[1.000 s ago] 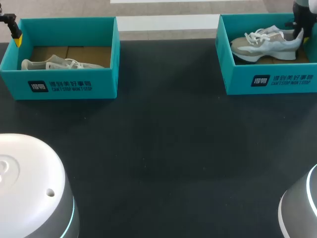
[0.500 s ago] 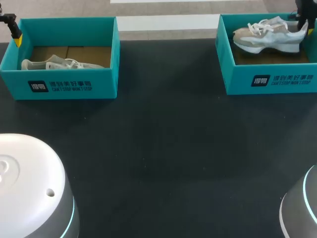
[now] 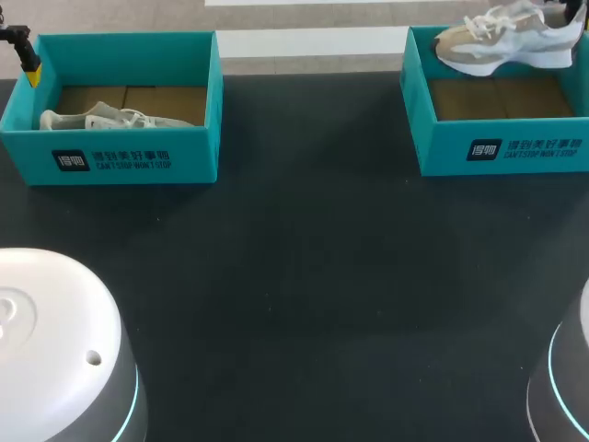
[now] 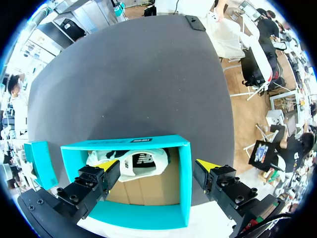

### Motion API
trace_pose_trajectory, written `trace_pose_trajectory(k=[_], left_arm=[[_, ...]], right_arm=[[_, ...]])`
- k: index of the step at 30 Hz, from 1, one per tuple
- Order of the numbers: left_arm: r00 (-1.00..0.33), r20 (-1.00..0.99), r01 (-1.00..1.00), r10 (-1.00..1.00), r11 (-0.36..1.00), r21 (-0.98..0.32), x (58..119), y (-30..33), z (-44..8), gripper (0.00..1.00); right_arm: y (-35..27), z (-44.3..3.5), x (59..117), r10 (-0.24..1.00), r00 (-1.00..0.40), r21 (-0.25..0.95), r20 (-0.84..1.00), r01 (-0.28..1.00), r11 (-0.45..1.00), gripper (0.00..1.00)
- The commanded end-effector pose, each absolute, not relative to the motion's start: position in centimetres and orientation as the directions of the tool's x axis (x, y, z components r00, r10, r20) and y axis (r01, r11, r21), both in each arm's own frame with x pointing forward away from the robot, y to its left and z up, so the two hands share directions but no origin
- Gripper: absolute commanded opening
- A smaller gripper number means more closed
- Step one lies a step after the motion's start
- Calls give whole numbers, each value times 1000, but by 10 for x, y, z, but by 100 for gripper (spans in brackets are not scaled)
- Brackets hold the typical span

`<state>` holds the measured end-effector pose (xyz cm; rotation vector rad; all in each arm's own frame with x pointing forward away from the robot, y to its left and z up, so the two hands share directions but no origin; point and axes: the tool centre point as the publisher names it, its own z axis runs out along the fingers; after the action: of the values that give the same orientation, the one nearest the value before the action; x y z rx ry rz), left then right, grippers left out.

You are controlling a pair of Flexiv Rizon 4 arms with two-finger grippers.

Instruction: Take the shoe out of the shoebox, open the shoe tongue, remove and reinsert the insole, then place the shoe into the shoebox

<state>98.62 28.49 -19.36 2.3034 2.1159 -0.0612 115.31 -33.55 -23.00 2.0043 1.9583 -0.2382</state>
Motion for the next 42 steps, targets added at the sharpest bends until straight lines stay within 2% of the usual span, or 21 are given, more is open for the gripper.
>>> trace_pose_trajectory(k=[1,13,42], left_arm=[[85,-37,996,996,-86,-15,986,285,-193,100],[85,-37,996,996,-86,-15,986,285,-193,100],[85,-37,996,996,-86,-15,986,285,-193,100]], right_arm=[[-314,-167,1123,928,48,144,-370,990,7,0],[-299,-117,1106,901,49,136,-431,991,12,0],[-292,-110,1097,887,80,136,-456,991,-20,0]])
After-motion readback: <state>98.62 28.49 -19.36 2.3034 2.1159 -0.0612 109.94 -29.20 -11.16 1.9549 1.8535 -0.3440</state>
